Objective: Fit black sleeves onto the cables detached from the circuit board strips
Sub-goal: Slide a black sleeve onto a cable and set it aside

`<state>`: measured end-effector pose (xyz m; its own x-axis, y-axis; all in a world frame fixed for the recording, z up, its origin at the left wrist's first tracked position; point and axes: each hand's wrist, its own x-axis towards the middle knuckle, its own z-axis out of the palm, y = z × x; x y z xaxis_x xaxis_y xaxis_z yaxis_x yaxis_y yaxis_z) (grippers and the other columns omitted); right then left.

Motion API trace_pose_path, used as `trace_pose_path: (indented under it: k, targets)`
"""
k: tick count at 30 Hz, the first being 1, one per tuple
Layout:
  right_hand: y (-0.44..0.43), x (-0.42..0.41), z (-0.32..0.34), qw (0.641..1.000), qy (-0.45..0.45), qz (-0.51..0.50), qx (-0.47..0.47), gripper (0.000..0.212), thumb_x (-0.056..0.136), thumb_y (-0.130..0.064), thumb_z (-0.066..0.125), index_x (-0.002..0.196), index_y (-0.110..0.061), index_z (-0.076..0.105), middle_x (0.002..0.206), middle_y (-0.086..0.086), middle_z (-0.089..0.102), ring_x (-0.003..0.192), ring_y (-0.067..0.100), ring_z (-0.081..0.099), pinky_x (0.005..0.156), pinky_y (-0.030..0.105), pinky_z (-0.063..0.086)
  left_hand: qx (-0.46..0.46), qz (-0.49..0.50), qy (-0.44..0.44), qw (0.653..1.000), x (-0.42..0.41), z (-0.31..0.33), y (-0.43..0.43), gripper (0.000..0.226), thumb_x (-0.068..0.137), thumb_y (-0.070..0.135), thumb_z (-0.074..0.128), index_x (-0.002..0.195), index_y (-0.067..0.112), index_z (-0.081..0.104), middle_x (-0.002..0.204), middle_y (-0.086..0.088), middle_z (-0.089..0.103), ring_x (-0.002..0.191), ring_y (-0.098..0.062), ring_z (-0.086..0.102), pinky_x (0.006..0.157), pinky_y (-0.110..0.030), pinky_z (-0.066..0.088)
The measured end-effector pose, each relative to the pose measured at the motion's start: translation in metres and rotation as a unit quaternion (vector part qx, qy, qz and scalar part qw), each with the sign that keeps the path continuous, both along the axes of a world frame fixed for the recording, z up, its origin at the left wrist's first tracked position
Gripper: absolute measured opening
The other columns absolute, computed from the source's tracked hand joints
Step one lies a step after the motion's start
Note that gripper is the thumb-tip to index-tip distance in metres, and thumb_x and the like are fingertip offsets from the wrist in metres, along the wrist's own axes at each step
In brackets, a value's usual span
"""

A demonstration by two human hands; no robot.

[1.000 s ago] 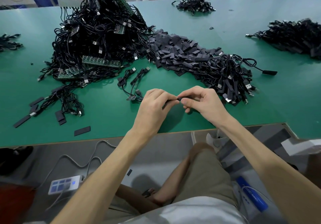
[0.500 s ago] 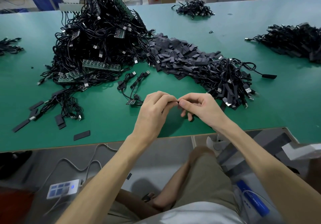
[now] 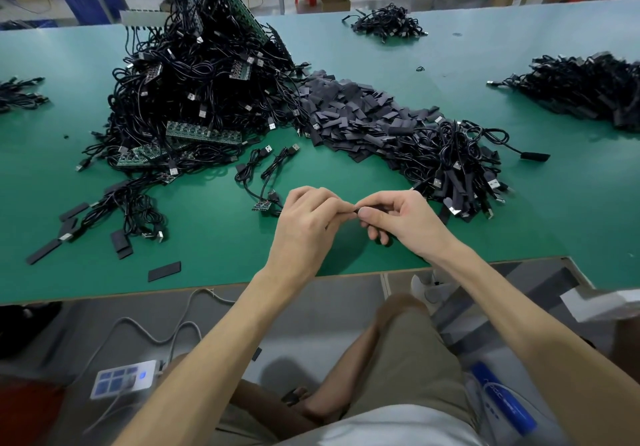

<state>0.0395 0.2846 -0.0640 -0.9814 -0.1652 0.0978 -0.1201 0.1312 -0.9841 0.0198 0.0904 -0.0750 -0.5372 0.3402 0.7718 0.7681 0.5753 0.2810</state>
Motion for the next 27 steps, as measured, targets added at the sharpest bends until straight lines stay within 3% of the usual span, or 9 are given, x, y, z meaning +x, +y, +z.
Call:
trace_pose_path:
  k: [10, 21, 27]
  targets:
    - [0.0024, -0.0015, -0.0033, 1.0, -0.013, 0.019, 0.011, 0.009, 0.096, -0.006, 0.067, 0.1, -0.01, 0.074, 0.071, 0.0, 0.071, 0.057, 0.01, 0.061, 0.051, 0.02, 0.049, 0.004, -0.016, -0.021, 1.0, -0.0005, 0.0006, 0.0, 0.011, 0.09, 0.019, 0.075, 0.087, 0.009, 0.078, 0.072, -0.001, 0.063, 0.072, -0.025, 0.059, 0.081, -0.035, 0.048]
    - [0.0008, -0.0005, -0.0037, 1.0, -0.006, 0.003, -0.008, 0.009, 0.097, -0.012, 0.068, 0.094, -0.014, 0.077, 0.073, 0.002, 0.071, 0.056, 0.012, 0.061, 0.05, 0.021, 0.05, 0.014, -0.016, -0.094, 0.995, 0.0002, 0.0051, -0.0007, 0.008, 0.091, 0.019, 0.074, 0.096, 0.013, 0.075, 0.086, 0.004, 0.067, 0.084, -0.015, 0.056, 0.093, -0.026, 0.042]
    - [0.0022, -0.0015, -0.0037, 1.0, -0.016, 0.015, 0.018, 0.007, 0.095, -0.012, 0.07, 0.097, -0.014, 0.076, 0.072, 0.0, 0.071, 0.058, 0.009, 0.061, 0.052, 0.02, 0.05, 0.013, -0.023, -0.067, 0.997, 0.0025, 0.0018, 0.0001, 0.018, 0.092, 0.024, 0.067, 0.091, 0.008, 0.075, 0.077, 0.0, 0.064, 0.084, -0.015, 0.052, 0.089, -0.023, 0.043]
